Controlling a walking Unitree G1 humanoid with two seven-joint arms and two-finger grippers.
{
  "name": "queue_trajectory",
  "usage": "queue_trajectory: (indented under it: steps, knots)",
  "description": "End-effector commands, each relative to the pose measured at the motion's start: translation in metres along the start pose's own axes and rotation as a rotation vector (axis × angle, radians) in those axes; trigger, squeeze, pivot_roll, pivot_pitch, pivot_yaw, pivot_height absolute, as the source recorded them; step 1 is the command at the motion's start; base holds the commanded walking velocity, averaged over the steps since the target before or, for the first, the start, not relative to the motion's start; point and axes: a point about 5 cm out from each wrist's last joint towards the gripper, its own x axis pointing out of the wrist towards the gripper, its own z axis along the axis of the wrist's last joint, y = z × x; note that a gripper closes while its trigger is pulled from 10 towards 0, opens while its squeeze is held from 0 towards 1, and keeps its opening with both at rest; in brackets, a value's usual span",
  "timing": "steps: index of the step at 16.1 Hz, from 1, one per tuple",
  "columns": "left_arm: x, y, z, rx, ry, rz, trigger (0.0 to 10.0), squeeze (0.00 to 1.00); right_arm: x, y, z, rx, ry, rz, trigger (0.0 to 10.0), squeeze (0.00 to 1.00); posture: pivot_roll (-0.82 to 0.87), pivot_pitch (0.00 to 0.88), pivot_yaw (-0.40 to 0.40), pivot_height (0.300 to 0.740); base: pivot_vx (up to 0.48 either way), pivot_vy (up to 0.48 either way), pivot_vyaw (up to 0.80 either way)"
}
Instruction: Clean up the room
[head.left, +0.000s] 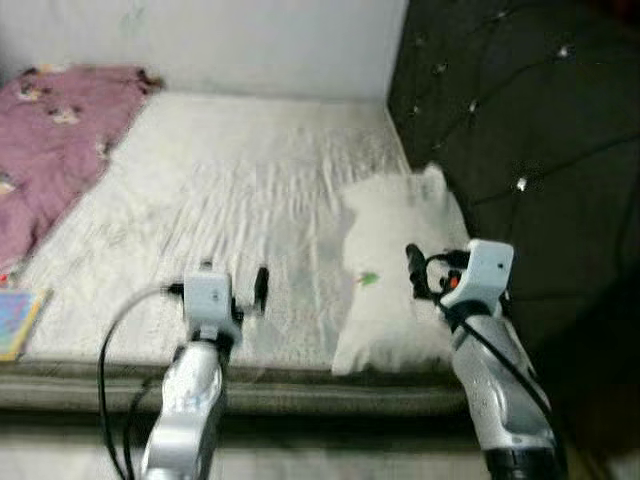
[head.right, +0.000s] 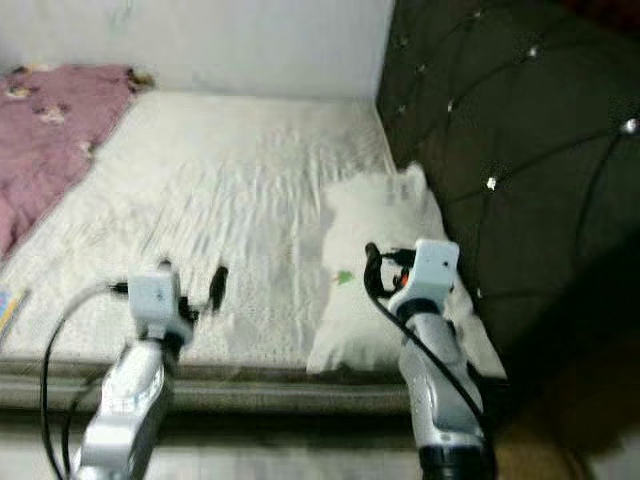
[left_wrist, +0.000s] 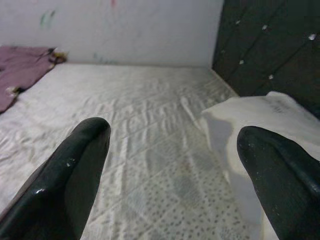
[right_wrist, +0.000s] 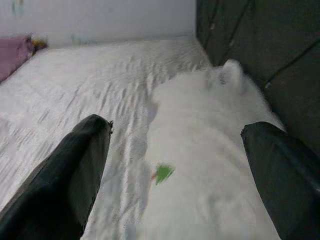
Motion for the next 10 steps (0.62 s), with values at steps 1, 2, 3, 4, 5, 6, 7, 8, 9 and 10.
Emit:
queue_trajectory:
  steps: [1,2,3,4,5,6,7,8,9,10]
  knots:
    - [-0.0016,0.0043,-0.0014,0.006,0.009,0.017,10.0,0.00,0.0022,0.0087,0.0026,0.012,-0.002,0.039,10.0,0.00,-0.03,0.065,-0.033,0.740,0.000,0.360,0.00]
    - [-0.0018,0.0040,-0.0015,0.005,0.009,0.018,10.0,0.00,0.0018,0.0085,0.0021,0.021,-0.001,0.041,10.0,0.00,-0.03,0.066,-0.035,0.740,0.000,0.356,0.00]
    - [-0.0017,0.0035,-0.0015,0.004,0.009,0.018,10.0,0.00,0.0014,0.0082,0.0023,0.045,-0.003,0.046,10.0,0.00,-0.03,0.068,-0.036,0.740,0.000,0.360,0.00]
    - [-0.0014,0.0022,-0.0015,0.001,0.009,0.018,10.0,0.00,0.0011,0.0069,0.0028,0.048,-0.007,0.045,10.0,0.00,-0.03,0.069,-0.035,0.740,0.000,0.360,0.00]
    - [-0.0010,-0.0001,-0.0008,0.003,0.004,0.013,10.0,0.00,0.0007,0.0067,0.0019,0.032,-0.003,0.049,10.0,0.00,-0.03,0.072,-0.035,0.740,0.000,0.000,0.00]
    - [-0.0011,-0.0019,0.0011,0.017,-0.014,0.001,10.0,0.00,0.0002,0.0076,0.0000,0.018,0.011,0.056,10.0,0.00,-0.03,0.075,-0.035,0.740,0.000,0.000,0.00]
    - [-0.0030,-0.0044,0.0049,-0.016,-0.039,-0.044,10.0,0.00,-0.0007,0.0090,-0.0016,0.037,0.022,0.069,10.0,0.00,-0.03,0.075,-0.035,0.740,0.000,0.000,0.00]
    - [-0.0033,-0.0045,0.0054,-0.019,-0.040,-0.049,10.0,0.00,-0.0015,0.0098,-0.0017,0.047,0.022,0.078,10.0,0.00,-0.03,0.080,-0.034,0.740,0.000,0.000,0.00]
    - [-0.0034,-0.0042,0.0066,-0.036,-0.045,-0.065,10.0,0.00,-0.0046,0.0118,-0.0018,0.048,0.019,0.097,10.0,0.00,-0.03,0.080,-0.034,0.740,0.000,0.000,0.00]
    - [-0.0035,-0.0041,0.0071,-0.033,-0.047,-0.068,10.0,0.00,-0.0057,0.0130,-0.0022,0.062,0.021,0.106,10.0,0.00,-0.04,0.086,-0.032,0.740,0.000,0.000,0.00]
